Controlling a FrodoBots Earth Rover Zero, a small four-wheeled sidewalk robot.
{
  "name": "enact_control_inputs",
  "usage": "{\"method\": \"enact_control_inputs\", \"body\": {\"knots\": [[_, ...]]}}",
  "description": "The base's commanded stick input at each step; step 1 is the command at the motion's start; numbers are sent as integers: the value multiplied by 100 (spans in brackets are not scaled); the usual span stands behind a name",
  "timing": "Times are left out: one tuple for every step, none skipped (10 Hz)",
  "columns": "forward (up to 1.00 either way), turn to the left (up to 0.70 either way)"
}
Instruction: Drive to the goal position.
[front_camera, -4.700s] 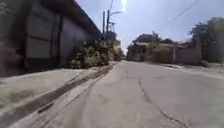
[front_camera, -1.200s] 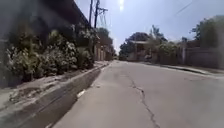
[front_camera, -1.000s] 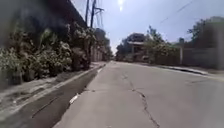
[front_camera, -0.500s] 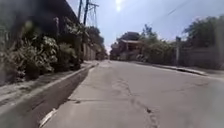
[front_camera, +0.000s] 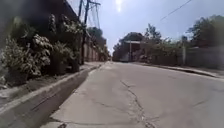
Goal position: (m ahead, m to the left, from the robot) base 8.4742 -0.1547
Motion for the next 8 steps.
{"method": "enact_control_inputs", "body": {"knots": [[100,2],[100,2],[100,2],[100,2],[100,2],[100,2],[100,2],[100,2]]}}
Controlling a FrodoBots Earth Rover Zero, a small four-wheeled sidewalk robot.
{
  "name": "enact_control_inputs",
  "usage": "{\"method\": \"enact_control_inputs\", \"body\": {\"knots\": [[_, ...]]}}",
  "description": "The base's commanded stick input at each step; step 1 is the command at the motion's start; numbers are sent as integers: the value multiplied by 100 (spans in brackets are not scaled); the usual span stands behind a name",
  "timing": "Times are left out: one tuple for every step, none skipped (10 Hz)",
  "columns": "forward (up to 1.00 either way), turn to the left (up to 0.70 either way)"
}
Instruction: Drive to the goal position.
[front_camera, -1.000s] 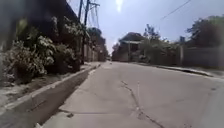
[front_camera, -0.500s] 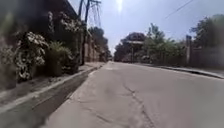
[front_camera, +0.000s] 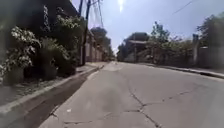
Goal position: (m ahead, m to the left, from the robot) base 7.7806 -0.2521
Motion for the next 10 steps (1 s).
{"method": "enact_control_inputs", "body": {"knots": [[100,2],[100,2],[100,2],[100,2],[100,2],[100,2],[100,2],[100,2],[100,2],[100,2]]}}
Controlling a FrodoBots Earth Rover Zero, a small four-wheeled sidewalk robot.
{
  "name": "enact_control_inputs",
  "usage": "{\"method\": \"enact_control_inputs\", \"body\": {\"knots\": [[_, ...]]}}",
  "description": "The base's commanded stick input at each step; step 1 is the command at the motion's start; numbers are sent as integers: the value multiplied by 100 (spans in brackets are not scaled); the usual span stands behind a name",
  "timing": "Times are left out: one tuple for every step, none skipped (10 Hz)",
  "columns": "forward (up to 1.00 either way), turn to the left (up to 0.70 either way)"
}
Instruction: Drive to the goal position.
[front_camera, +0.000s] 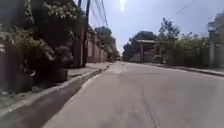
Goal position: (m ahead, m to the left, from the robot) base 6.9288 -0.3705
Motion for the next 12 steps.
{"method": "enact_control_inputs", "body": {"knots": [[100,2],[100,2],[100,-5],[100,-20],[100,-38],[100,-38],[100,-12],[100,-2],[100,2],[100,2],[100,2],[100,2]]}}
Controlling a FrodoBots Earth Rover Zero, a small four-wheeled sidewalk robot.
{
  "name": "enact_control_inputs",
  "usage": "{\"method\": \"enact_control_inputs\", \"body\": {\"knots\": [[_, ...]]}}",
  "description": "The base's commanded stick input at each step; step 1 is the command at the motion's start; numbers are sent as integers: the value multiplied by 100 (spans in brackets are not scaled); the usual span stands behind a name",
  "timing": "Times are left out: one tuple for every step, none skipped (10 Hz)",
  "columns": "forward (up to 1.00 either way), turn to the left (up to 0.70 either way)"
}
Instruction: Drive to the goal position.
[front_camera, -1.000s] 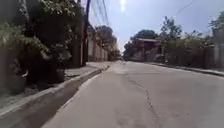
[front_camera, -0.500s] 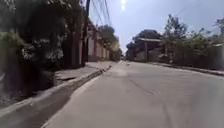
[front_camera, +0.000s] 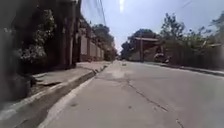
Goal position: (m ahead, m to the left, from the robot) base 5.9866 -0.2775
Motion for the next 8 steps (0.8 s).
{"method": "enact_control_inputs", "body": {"knots": [[100,2],[100,2],[100,2],[100,2],[100,2],[100,-1],[100,-11],[100,-31]]}}
